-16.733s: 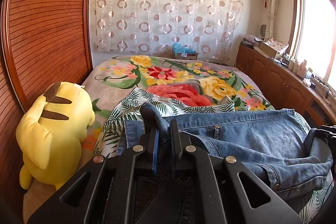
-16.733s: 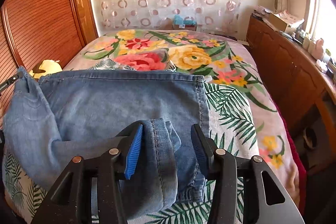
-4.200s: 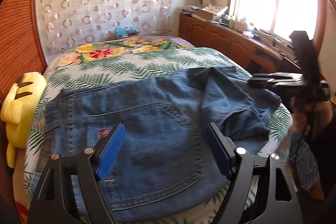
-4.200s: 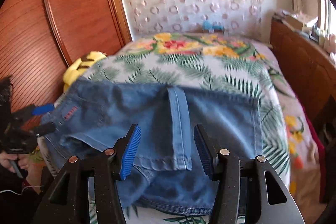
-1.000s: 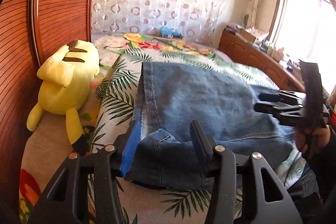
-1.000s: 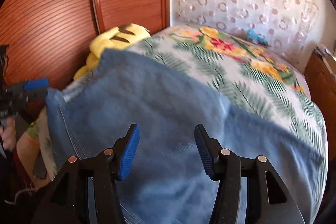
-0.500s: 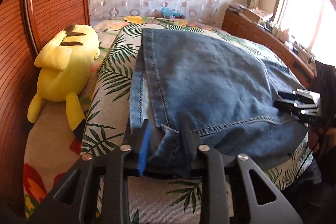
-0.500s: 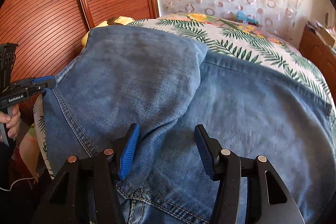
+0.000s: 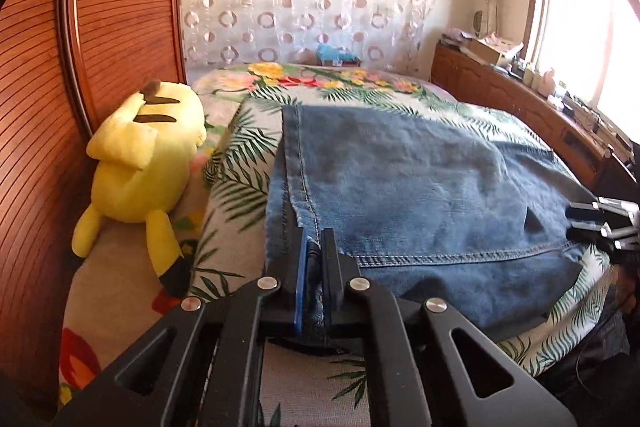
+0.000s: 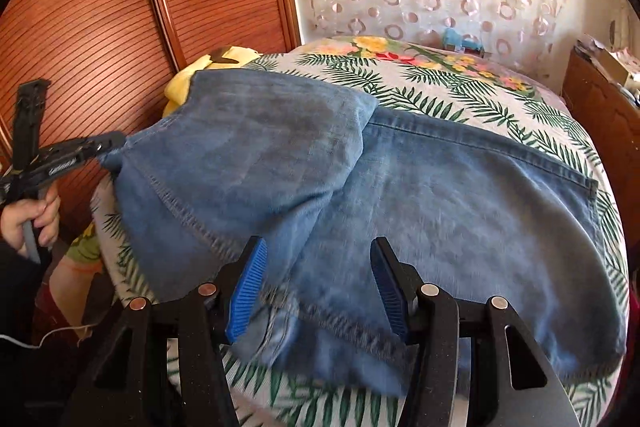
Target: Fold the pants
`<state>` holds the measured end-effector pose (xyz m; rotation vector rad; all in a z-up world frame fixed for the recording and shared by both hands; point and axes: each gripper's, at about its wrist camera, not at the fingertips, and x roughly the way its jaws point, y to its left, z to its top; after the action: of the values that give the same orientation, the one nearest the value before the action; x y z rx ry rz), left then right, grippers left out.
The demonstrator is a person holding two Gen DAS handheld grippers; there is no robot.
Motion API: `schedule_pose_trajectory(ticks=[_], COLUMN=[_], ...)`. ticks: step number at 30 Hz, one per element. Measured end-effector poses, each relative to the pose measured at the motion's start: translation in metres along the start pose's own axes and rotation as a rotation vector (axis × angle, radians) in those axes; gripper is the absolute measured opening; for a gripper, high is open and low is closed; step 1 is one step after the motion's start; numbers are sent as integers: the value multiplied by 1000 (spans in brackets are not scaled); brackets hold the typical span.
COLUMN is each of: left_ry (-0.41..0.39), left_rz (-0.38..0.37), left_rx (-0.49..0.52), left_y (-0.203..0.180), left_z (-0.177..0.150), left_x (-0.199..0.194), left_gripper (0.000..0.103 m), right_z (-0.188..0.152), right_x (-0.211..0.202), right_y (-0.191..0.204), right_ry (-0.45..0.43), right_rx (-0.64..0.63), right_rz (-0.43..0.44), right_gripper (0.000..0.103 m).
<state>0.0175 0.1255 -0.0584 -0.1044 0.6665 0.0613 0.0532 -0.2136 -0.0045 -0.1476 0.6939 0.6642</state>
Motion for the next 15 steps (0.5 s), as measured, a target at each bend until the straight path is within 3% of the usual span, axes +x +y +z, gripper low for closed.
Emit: schedule_pose_trajectory(ticks=[5, 13, 15], left_ry=[-13, 42, 52], left_rz=[11, 15, 16], left_rx=[-15, -19, -20], left_y=[2, -4, -5], left_z=[1, -13, -16], left_x=[-4, 9, 10], left_gripper=[7, 7, 7], right_z=[-14, -21, -22], right_x=[-14, -9, -5], right_y=[8, 12, 13], right_ry=[12, 42, 52], right_rx=[-11, -26, -25], right_rz=[20, 60, 72], right_gripper=[56, 56, 46])
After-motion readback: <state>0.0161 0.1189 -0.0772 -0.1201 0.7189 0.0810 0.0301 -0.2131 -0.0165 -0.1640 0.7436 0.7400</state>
